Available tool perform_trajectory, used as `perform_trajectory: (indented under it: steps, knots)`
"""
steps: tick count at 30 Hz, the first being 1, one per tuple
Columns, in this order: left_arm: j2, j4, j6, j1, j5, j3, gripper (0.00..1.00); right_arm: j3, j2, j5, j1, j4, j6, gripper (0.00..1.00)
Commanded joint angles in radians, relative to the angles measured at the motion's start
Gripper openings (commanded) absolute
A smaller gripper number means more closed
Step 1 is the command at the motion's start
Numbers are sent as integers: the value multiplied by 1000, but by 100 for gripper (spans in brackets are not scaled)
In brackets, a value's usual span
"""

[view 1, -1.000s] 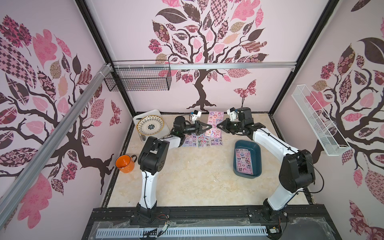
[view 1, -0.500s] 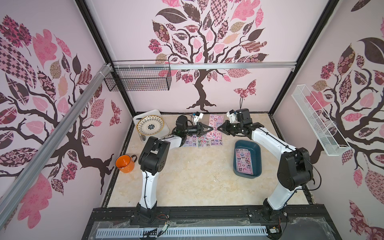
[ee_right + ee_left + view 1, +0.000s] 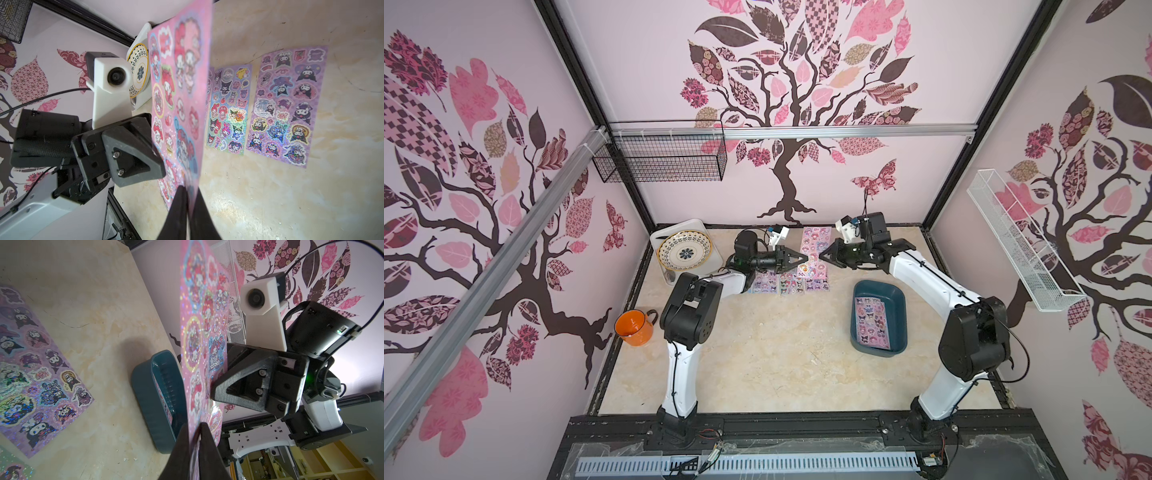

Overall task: Take the stickers out of the storage box
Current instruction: Pick up the sticker from the storage box, then place the sticker at the center of the board.

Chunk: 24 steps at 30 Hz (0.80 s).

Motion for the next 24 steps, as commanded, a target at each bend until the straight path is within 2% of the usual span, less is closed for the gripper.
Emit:
perform_trajectory:
  steps: [1,9,19,21,24]
  knots:
    - [-45,-2,28,17,10,-18,17,15,39,-48,-39,-46,-43,10]
    - [-76,-97,107,23,8,-21,18,82,89,-66,-85,-96,-87,10]
    - [-106,-112,120,37,9,-34,18,364,313,-101,-151,-365,-243,10]
    - [-111,-113,122,39,10,-36,18,379,344,-98,-170,-367,-239,10]
    - [-117,-118,125,40,8,-38,18,345,364,-77,-190,-274,-184,8]
